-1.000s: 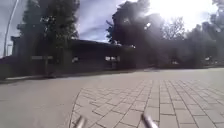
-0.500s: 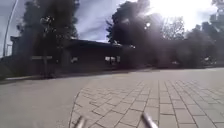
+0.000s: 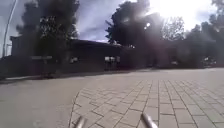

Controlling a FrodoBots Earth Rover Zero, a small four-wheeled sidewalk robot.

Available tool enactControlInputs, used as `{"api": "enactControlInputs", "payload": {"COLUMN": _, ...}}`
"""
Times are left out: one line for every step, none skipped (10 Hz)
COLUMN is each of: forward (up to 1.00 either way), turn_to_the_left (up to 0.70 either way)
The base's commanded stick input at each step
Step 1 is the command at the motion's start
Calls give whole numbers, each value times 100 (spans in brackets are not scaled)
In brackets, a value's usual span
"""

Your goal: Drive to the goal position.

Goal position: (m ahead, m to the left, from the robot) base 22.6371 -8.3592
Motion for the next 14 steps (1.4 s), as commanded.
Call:
{"api": "enactControlInputs", "payload": {"forward": 0, "turn_to_the_left": -18}}
{"api": "enactControlInputs", "payload": {"forward": 0, "turn_to_the_left": -17}}
{"api": "enactControlInputs", "payload": {"forward": 12, "turn_to_the_left": -15}}
{"api": "enactControlInputs", "payload": {"forward": 41, "turn_to_the_left": -11}}
{"api": "enactControlInputs", "payload": {"forward": 70, "turn_to_the_left": -8}}
{"api": "enactControlInputs", "payload": {"forward": 70, "turn_to_the_left": -10}}
{"api": "enactControlInputs", "payload": {"forward": 70, "turn_to_the_left": -11}}
{"api": "enactControlInputs", "payload": {"forward": 70, "turn_to_the_left": 0}}
{"api": "enactControlInputs", "payload": {"forward": 70, "turn_to_the_left": 0}}
{"api": "enactControlInputs", "payload": {"forward": 70, "turn_to_the_left": 0}}
{"api": "enactControlInputs", "payload": {"forward": 70, "turn_to_the_left": 0}}
{"api": "enactControlInputs", "payload": {"forward": 70, "turn_to_the_left": 0}}
{"api": "enactControlInputs", "payload": {"forward": 70, "turn_to_the_left": -23}}
{"api": "enactControlInputs", "payload": {"forward": 70, "turn_to_the_left": -30}}
